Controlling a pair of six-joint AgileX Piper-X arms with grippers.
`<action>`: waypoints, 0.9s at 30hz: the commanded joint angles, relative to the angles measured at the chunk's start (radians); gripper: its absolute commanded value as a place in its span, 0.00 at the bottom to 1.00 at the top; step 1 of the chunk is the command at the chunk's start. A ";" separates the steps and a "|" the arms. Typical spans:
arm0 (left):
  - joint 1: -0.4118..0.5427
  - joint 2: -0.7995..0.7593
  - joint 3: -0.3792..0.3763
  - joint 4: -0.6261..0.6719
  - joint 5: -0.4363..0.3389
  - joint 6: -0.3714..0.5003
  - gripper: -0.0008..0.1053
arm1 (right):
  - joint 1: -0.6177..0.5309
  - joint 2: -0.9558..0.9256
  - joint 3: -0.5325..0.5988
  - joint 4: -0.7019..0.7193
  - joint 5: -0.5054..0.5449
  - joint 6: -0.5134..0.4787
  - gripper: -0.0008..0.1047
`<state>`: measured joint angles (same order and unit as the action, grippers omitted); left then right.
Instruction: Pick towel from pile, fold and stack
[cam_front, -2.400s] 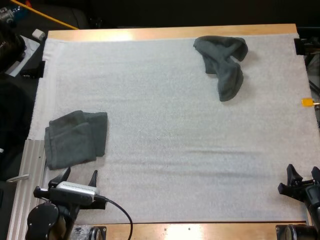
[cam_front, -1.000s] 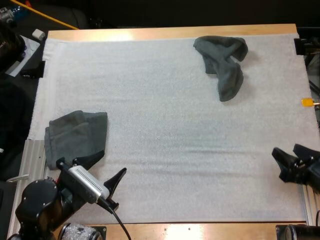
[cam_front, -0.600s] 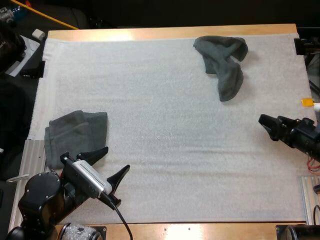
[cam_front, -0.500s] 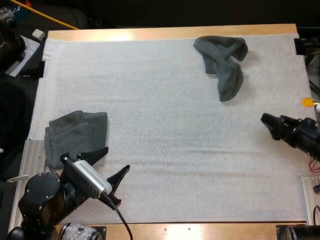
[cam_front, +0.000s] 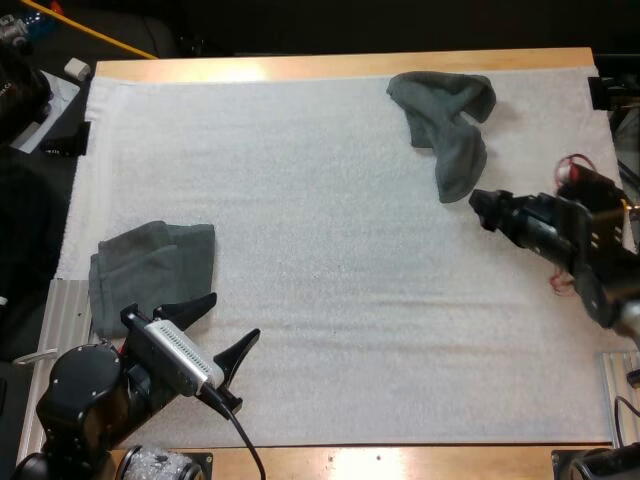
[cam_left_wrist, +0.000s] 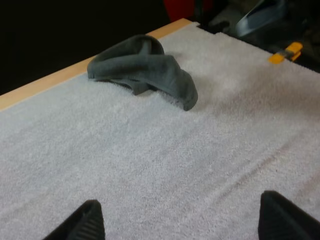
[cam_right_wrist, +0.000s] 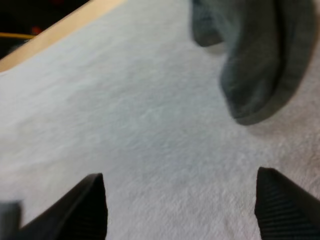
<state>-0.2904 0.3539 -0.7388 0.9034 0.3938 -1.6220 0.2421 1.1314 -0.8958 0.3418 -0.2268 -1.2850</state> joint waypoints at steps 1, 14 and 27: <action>-0.005 0.009 -0.006 -0.017 0.005 -0.008 0.59 | 0.014 0.110 -0.038 -0.051 0.062 0.037 0.59; -0.005 0.003 -0.007 -0.014 0.001 -0.012 0.59 | 0.018 0.450 -0.237 -0.075 0.109 0.062 0.59; -0.006 0.005 -0.008 -0.018 0.002 -0.015 0.59 | 0.021 0.791 -0.453 -0.085 0.150 0.092 0.59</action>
<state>-0.2904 0.3539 -0.7388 0.9029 0.3938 -1.6240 0.2591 1.8702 -1.3110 0.2598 -0.0829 -1.1977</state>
